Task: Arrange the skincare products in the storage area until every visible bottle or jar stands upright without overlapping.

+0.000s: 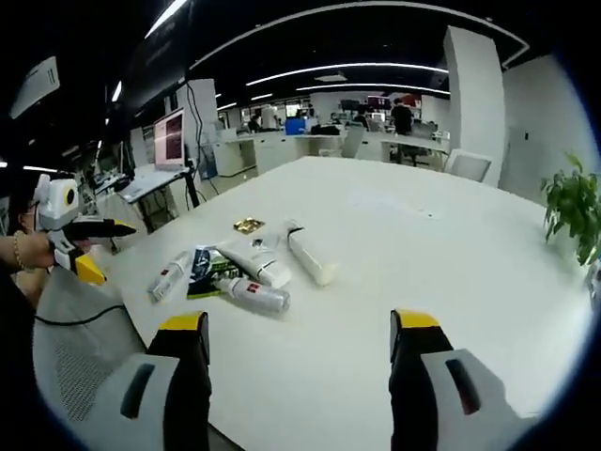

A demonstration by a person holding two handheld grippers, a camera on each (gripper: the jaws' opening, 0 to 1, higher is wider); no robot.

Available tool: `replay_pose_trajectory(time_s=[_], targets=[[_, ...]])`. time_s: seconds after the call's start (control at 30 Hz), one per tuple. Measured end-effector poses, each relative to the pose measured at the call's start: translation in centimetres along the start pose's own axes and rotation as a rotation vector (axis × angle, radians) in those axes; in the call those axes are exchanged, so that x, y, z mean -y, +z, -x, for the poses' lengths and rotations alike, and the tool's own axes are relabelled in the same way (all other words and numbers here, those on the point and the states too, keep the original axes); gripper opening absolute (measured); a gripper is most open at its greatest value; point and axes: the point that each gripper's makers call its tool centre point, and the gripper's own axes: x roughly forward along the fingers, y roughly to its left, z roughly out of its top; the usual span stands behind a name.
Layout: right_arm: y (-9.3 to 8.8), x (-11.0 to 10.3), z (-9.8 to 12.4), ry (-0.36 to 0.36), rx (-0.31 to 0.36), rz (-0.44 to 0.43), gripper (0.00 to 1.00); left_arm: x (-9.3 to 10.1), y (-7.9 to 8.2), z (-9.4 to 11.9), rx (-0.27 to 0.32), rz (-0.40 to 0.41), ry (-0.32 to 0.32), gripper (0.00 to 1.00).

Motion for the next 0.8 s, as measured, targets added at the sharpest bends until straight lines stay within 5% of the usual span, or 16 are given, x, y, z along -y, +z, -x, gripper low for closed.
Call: replay_pose_trajectory(time_s=[0.4,0.8], targets=[[1.6,2.4,-3.4,0.044,-0.069,0.093,0.72,-0.2,0.3,-0.3,0.016,0.079,-0.004,0.91],[3.7,1.4,-9.7,0.13,-0.136,0.179,0.67,-0.1,-0.3,-0.6,-0.013,0.045,-0.008,0.9]])
